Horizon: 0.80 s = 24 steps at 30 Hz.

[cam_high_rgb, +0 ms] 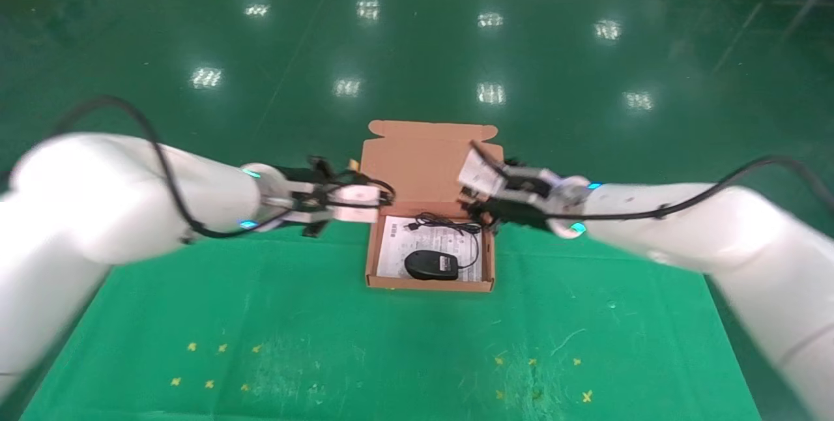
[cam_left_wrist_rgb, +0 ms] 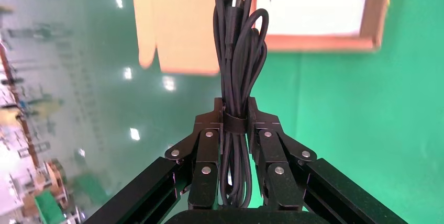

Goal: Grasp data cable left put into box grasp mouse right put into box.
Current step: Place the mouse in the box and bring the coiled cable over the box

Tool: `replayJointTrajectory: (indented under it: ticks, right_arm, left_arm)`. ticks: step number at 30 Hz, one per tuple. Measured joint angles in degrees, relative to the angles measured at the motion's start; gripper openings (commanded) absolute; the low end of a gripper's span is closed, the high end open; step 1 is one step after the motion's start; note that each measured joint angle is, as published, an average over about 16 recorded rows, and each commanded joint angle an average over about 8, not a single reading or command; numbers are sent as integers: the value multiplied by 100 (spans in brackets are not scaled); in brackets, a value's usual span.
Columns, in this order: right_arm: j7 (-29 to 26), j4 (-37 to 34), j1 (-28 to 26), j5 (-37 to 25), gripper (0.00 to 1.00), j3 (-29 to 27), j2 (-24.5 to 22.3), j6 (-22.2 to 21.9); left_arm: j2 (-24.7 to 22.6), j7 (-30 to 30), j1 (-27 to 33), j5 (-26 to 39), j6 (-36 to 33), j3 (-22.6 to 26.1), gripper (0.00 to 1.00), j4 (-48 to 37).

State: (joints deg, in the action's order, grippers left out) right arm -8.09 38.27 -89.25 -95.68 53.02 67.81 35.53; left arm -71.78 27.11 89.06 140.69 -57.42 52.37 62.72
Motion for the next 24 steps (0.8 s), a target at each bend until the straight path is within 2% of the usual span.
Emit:
replayJointTrajectory:
  ticks: [9, 14, 20, 24]
  right_arm:
    - [-728, 1242, -34, -367, 100, -22, -1101, 131]
    - [-1278, 1874, -21, -679, 100, -2, -1570, 215]
    - [-1862, 2437, 2, -1033, 100, 18, -1918, 295]
    - [-2126, 2677, 13, -1212, 100, 25, -2049, 333]
  left_arm:
    - [-598, -162, -115, -413, 1109, 522, 0, -953]
    - [-690, -73, -79, -836, 1613, 1026, 0, -1213]
    - [-715, 131, 24, -1323, 2041, 1671, 0, -1279]
    - [-722, 238, 89, -1578, 2236, 2011, 49, -1271]
